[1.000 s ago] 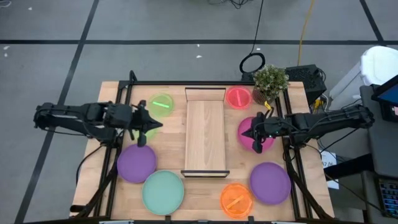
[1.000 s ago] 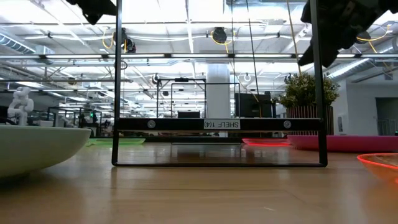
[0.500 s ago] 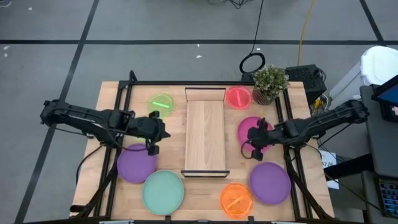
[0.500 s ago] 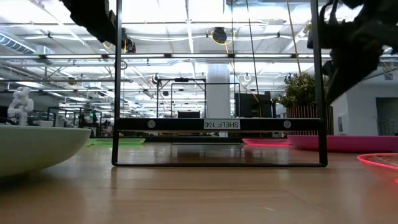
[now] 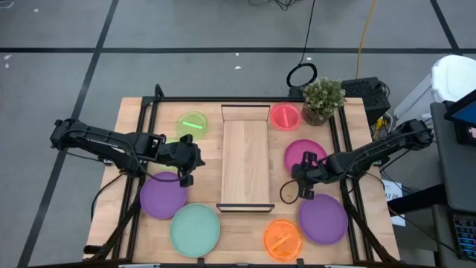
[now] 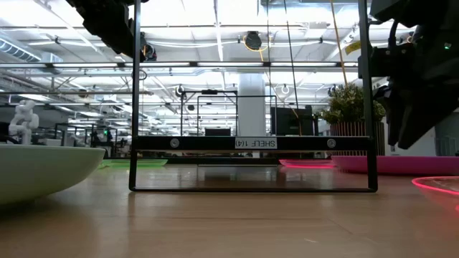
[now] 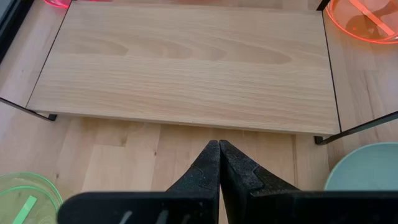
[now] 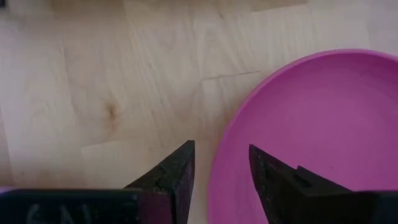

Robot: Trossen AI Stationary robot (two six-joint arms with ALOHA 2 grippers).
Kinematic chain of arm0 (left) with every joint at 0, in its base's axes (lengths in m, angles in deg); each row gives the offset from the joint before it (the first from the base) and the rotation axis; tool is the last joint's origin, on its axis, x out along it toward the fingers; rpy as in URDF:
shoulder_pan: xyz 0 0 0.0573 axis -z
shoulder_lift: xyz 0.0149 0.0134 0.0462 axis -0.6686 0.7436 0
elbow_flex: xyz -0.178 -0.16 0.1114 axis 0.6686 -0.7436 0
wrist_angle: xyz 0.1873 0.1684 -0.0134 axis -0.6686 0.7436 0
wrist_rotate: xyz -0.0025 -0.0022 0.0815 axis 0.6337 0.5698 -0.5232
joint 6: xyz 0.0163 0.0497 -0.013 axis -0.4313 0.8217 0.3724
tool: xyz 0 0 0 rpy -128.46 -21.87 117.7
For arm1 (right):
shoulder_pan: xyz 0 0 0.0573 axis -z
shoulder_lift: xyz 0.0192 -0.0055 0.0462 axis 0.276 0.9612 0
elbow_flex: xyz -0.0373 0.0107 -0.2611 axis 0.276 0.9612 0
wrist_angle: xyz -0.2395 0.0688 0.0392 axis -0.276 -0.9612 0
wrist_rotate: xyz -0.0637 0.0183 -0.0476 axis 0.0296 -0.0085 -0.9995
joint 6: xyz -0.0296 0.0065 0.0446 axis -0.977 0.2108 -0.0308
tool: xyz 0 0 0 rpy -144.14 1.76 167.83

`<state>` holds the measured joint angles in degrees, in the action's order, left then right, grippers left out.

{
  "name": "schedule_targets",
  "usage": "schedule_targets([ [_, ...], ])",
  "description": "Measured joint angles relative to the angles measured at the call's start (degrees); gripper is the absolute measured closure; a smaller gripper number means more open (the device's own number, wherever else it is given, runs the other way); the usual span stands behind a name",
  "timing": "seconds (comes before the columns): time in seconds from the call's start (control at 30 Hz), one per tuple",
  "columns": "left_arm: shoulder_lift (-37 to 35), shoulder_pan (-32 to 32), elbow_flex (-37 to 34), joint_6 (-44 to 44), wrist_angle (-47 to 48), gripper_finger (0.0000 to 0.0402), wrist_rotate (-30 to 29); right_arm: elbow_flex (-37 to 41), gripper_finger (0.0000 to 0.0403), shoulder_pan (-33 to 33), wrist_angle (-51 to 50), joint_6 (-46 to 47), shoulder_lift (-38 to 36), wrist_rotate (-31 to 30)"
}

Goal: Place and stack plates onto a shelf
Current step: Put the pink plate on the shelf

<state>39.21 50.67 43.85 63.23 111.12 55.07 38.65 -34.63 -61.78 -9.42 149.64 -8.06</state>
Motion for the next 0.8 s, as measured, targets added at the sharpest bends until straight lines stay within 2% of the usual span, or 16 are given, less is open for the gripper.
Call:
schedule_targets([
  [0.5,0.0,0.0,0.0,0.8,-1.8,0.0398,0.0,0.0,0.0298,0.0,0.2,0.5,7.5,-0.1],
  [0.63,0.0,0.0,0.0,0.8,-3.2,0.0398,0.0,0.0,0.0326,0.0,0.2,-0.3,9.0,0.0],
  [0.8,0.0,0.0,0.0,0.6,-3.2,0.0398,0.0,0.0,0.0381,0.0,0.0,-0.6,9.1,1.2],
])
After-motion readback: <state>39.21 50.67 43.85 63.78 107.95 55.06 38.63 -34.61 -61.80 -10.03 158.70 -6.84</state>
